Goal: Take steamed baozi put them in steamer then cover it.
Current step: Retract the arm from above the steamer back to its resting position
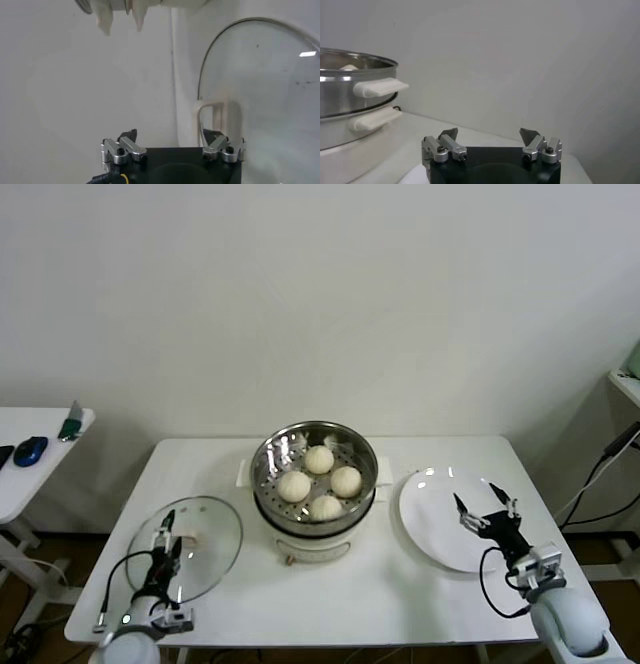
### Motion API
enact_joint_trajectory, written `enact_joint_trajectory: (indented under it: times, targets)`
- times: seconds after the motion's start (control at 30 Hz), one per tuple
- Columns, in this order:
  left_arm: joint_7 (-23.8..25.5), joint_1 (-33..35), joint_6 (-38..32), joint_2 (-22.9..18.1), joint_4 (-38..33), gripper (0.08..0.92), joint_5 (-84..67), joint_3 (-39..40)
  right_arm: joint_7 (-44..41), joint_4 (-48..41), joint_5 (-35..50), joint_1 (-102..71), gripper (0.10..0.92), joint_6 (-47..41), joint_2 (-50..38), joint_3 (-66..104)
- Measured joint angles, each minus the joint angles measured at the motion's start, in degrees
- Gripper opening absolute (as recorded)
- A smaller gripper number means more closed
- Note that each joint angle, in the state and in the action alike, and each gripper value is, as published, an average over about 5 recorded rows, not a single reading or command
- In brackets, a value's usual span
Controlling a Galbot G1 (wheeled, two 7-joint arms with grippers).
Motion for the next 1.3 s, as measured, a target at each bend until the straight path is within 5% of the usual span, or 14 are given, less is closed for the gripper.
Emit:
enact_joint_trajectory:
  times: [0.83,1.3]
  targets:
    - [-2.3,-5.7,-0.4,0.7,6.6,0.817,-0.1,1.4,-1.9,-0.8,-2.4,-1.5,0.823,1.3,1.6,1.0]
    - [-1.9,-5.7,-0.9,1.0,7.7,0.446,-1.0,1.9,-2.7,-1.4,-3.8,-1.3,0.823,1.9,2.6,1.0]
